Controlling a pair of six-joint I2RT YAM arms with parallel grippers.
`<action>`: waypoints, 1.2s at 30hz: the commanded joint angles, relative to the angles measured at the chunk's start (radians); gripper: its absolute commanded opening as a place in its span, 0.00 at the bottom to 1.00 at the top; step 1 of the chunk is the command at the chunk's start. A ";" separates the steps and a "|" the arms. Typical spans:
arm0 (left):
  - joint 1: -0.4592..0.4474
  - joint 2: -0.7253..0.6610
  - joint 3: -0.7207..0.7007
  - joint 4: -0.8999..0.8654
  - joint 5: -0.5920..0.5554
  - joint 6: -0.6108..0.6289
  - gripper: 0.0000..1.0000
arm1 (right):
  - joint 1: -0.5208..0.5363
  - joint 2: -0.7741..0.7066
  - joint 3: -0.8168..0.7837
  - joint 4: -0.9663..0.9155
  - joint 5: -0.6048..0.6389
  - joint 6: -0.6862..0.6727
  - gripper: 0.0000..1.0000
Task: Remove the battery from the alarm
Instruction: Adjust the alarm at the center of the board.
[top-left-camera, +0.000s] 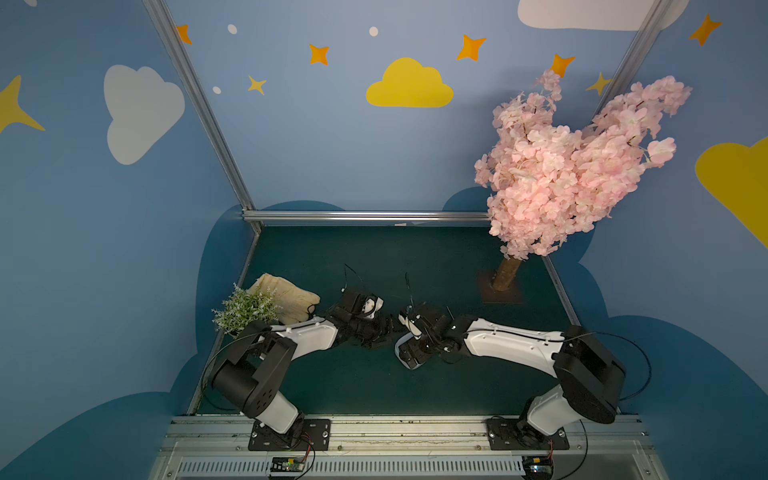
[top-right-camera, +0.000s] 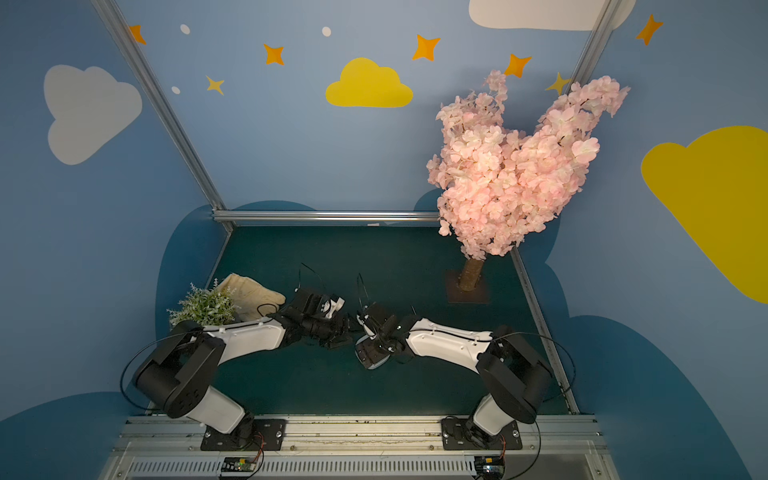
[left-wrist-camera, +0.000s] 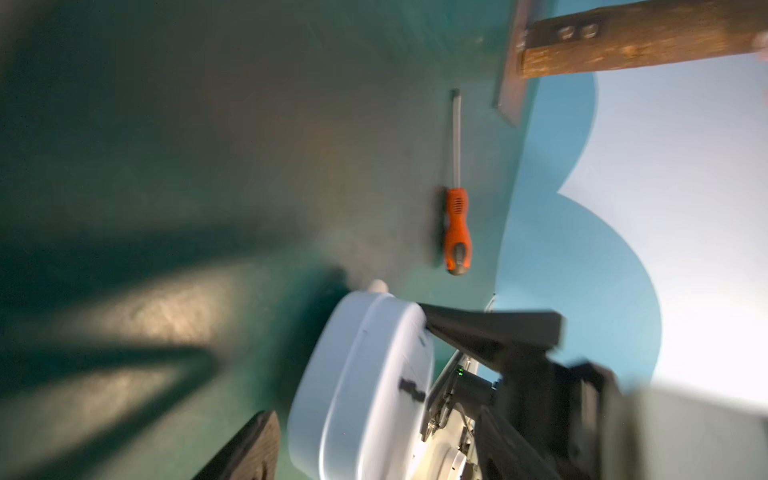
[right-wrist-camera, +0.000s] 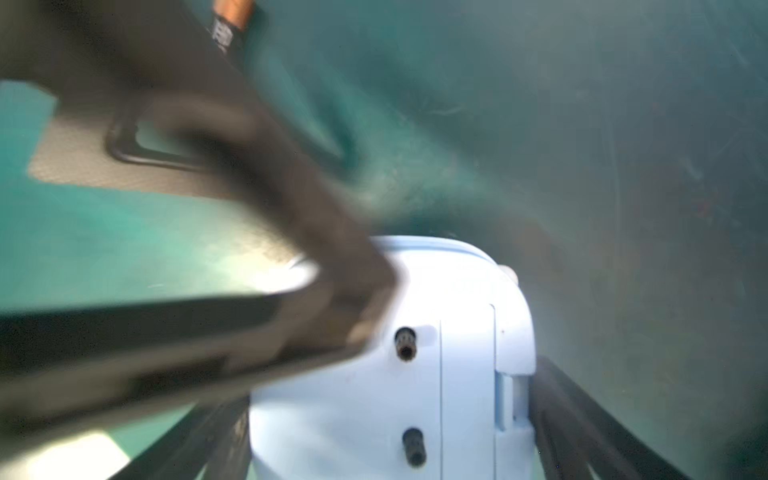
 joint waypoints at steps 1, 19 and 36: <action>0.012 -0.105 -0.027 -0.093 0.008 0.012 0.86 | -0.070 -0.084 -0.003 -0.007 -0.276 0.010 0.63; 0.001 -0.127 -0.096 0.117 0.213 -0.139 0.52 | -0.160 -0.171 0.000 0.034 -0.588 -0.054 0.68; -0.033 -0.042 -0.119 0.344 0.268 -0.318 0.39 | -0.146 -0.170 -0.017 0.078 -0.501 -0.090 0.69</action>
